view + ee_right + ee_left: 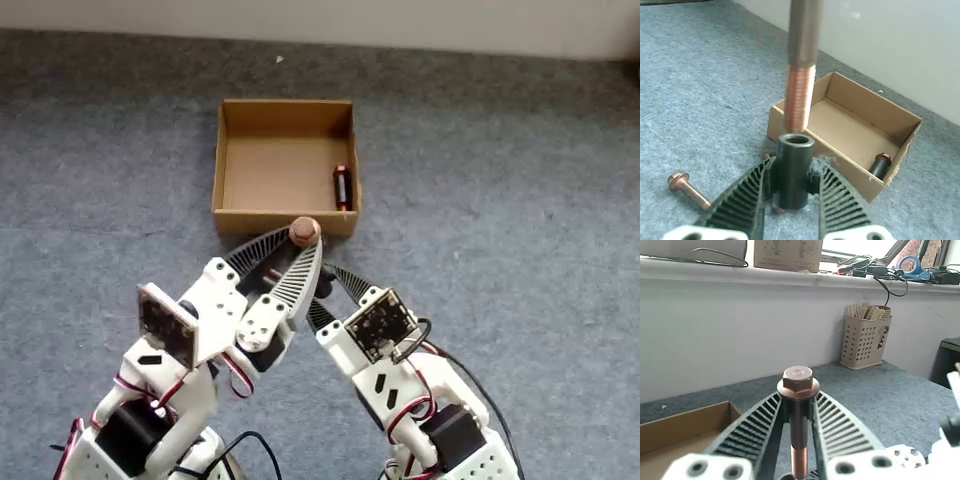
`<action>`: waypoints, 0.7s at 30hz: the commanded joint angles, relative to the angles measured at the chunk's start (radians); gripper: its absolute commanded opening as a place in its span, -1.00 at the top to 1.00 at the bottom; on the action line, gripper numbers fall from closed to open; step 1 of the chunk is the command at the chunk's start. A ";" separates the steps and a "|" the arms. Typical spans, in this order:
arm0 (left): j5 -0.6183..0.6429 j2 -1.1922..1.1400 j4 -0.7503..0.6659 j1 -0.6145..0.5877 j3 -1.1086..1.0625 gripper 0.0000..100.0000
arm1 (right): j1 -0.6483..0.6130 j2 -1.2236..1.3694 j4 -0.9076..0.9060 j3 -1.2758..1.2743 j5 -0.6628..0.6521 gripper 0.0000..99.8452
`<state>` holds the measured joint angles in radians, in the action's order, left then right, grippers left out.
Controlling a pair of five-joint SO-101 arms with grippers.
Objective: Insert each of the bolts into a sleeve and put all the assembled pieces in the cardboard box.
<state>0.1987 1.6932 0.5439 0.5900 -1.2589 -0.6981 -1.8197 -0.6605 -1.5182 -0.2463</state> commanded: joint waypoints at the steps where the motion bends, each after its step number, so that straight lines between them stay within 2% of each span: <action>1: 0.009 0.007 -0.029 0.012 -0.010 0.99 | 0.015 -0.018 0.002 0.021 -0.008 0.99; 21: 0.009 0.007 -0.037 -0.041 -0.048 0.99 | 0.008 -0.018 0.001 0.022 -0.008 0.99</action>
<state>0.1987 1.6932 0.5393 0.5531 -1.3080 -0.6935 -1.8182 -0.6605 -1.5198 -0.2463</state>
